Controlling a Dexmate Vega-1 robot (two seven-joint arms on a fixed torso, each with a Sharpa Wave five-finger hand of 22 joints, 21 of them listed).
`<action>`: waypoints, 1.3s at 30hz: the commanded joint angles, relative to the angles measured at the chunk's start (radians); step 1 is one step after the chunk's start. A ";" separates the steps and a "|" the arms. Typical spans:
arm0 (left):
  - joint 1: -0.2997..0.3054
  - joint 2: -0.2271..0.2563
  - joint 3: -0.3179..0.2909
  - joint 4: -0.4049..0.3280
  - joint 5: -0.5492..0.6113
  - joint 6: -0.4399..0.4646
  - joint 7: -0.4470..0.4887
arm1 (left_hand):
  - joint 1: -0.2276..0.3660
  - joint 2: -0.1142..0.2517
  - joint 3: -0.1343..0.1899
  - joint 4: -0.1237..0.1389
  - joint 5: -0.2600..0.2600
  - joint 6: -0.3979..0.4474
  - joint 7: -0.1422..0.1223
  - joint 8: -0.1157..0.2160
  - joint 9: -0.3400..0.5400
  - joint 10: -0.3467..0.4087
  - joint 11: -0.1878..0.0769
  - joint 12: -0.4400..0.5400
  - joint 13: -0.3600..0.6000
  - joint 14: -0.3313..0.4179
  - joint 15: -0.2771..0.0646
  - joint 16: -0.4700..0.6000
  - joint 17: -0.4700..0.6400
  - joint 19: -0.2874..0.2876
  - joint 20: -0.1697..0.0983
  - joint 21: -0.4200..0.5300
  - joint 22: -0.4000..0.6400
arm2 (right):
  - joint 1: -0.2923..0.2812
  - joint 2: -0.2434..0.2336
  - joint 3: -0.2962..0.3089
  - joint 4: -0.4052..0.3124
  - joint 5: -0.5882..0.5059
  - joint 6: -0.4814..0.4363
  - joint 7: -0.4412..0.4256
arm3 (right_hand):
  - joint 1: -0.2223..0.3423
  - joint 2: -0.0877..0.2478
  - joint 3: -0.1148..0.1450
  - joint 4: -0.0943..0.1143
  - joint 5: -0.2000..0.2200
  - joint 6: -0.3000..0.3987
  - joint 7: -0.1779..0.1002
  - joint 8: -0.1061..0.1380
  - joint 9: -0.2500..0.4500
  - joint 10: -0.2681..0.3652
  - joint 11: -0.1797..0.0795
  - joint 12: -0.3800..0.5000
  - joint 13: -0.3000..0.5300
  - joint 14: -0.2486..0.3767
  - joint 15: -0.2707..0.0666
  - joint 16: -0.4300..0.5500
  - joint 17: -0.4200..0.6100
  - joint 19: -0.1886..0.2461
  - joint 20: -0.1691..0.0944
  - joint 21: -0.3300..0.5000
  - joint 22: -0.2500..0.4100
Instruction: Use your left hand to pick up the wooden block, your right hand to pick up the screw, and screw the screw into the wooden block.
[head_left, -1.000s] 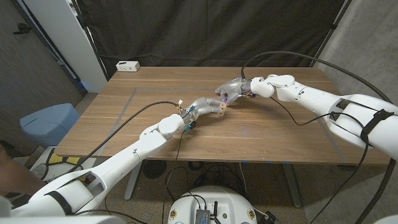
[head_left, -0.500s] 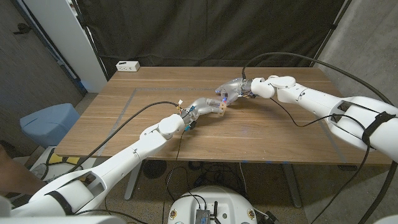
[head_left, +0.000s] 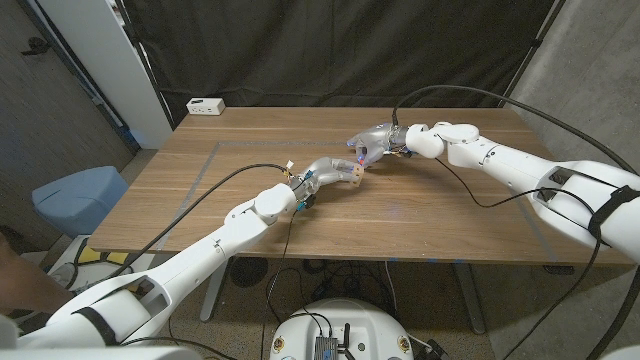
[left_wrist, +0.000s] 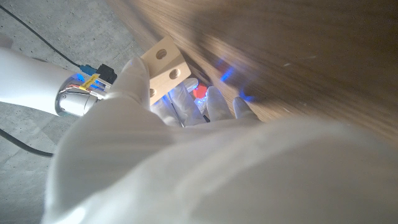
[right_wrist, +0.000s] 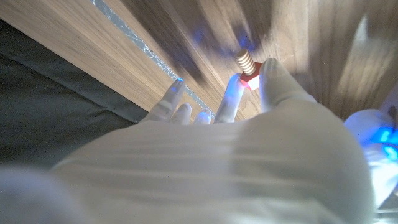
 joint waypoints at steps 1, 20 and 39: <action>-0.003 -0.003 0.000 0.010 -0.001 -0.012 -0.006 | 0.002 0.007 0.003 0.004 0.005 0.034 0.012 0.004 0.004 0.012 -0.001 -0.002 0.003 0.007 -0.071 -0.003 0.002 0.000 -0.003 0.004 0.006 | -0.053 -0.037 0.059 -0.092 0.041 -0.053 0.013 | 0.015 -0.001 0.006 0.003 -0.001 0.008 0.002 0.007 0.004 0.014 -0.001 0.005 0.003 0.009 -0.088 0.005 0.005 0.011 -0.101 -0.001 0.000; -0.008 -0.016 0.000 0.036 0.000 -0.047 -0.006 | 0.000 0.010 0.000 0.003 0.006 0.033 0.013 0.002 0.004 0.014 -0.001 -0.006 0.005 0.006 -0.071 -0.004 0.001 0.001 -0.001 0.005 0.006 | -0.184 -0.115 0.183 -0.346 0.090 -0.229 0.049 | 0.007 -0.001 0.003 0.008 -0.004 0.013 0.006 0.019 0.011 0.029 0.011 0.003 0.003 0.019 -0.086 0.005 0.007 0.017 -0.097 -0.004 0.001; -0.002 -0.033 -0.006 0.051 -0.001 -0.070 0.015 | 0.000 0.012 -0.003 0.001 0.007 0.035 0.013 0.000 0.004 0.016 -0.001 -0.010 0.008 0.008 -0.072 -0.005 0.001 0.001 -0.001 0.005 0.006 | -0.280 -0.132 0.287 -0.460 0.194 -0.343 0.021 | -0.004 0.001 0.001 0.012 -0.006 0.024 0.009 0.032 0.015 0.043 0.018 0.000 0.003 0.024 -0.080 0.003 0.010 0.021 -0.090 -0.006 0.001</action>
